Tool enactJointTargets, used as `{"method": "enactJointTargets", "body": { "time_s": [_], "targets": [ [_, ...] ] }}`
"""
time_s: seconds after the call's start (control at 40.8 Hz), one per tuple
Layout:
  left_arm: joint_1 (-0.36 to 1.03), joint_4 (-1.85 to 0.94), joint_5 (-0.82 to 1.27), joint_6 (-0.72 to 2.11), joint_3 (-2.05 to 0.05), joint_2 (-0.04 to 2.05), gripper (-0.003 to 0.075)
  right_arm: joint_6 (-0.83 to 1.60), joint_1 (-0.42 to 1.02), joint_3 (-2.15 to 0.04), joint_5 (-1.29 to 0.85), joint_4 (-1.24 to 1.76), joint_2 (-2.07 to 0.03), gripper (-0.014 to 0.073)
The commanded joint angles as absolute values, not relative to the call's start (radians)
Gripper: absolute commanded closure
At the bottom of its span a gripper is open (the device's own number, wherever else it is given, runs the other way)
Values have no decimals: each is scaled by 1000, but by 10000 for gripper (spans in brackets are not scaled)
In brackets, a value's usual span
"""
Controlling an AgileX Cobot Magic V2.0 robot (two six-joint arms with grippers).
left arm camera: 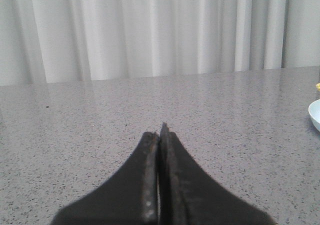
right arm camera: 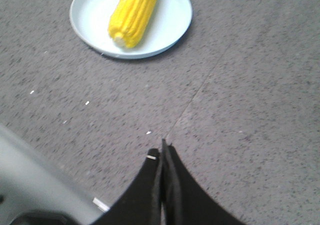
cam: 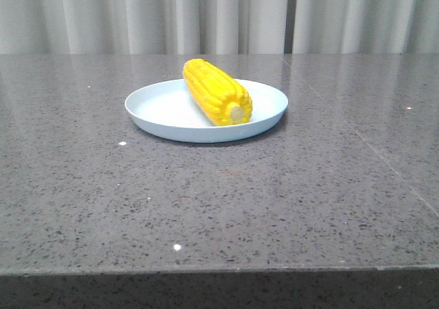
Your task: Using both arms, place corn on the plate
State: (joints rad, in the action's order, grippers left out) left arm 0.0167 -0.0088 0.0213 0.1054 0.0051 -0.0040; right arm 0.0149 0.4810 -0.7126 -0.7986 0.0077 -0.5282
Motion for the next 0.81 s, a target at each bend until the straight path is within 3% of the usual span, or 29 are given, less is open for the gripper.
{"method": "enactJointTargets", "body": {
  "time_s": [0.0, 0.171, 0.343, 0.612, 0.784],
  "targets": [
    [23, -19, -60, 93, 10, -25, 741, 22, 387, -628, -568, -17, -446, 662],
    [23, -19, -60, 93, 10, -25, 741, 22, 205, -381, -261, -17, -244, 662],
    [23, -19, -60, 93, 10, -25, 741, 22, 70, -151, -83, -17, -80, 662],
    [23, -19, -60, 93, 10, -25, 741, 22, 40, 26, 57, -15, 29, 662],
    [23, -19, -60, 93, 10, -25, 741, 22, 39, 22, 39, -14, 27, 662]
  ]
}}
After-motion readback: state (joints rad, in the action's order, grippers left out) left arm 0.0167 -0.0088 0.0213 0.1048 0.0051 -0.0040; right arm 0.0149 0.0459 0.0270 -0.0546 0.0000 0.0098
